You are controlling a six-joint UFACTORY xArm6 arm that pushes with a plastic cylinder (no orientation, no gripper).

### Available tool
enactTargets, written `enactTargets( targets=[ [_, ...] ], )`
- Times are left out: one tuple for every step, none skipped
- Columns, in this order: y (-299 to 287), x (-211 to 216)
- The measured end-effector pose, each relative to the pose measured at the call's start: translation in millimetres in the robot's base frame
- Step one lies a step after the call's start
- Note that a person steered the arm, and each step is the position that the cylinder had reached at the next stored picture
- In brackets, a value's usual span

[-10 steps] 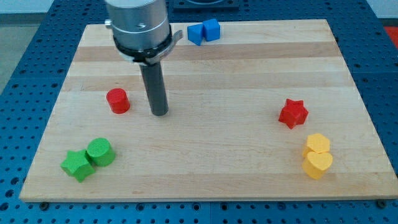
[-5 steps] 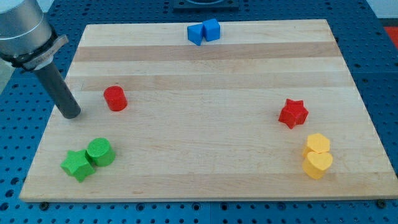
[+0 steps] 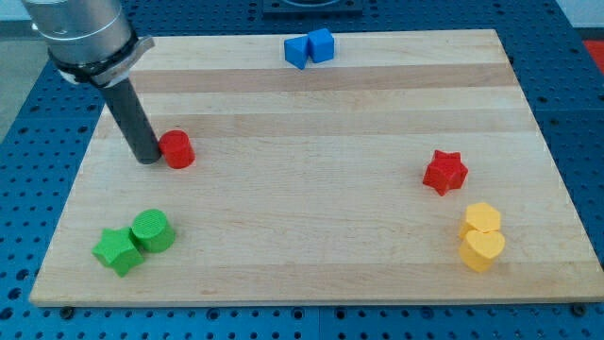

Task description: Slide the red circle to the top of the red star

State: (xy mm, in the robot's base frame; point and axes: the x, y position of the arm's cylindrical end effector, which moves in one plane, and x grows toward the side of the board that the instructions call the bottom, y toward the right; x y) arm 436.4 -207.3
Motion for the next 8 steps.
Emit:
enactTargets(
  targets=[
    [19,-6],
    [51,-6],
    [81,-10],
    [108,-16],
    [135,-17],
    [161,-17],
    [176,-17],
    [176,-13]
  ],
)
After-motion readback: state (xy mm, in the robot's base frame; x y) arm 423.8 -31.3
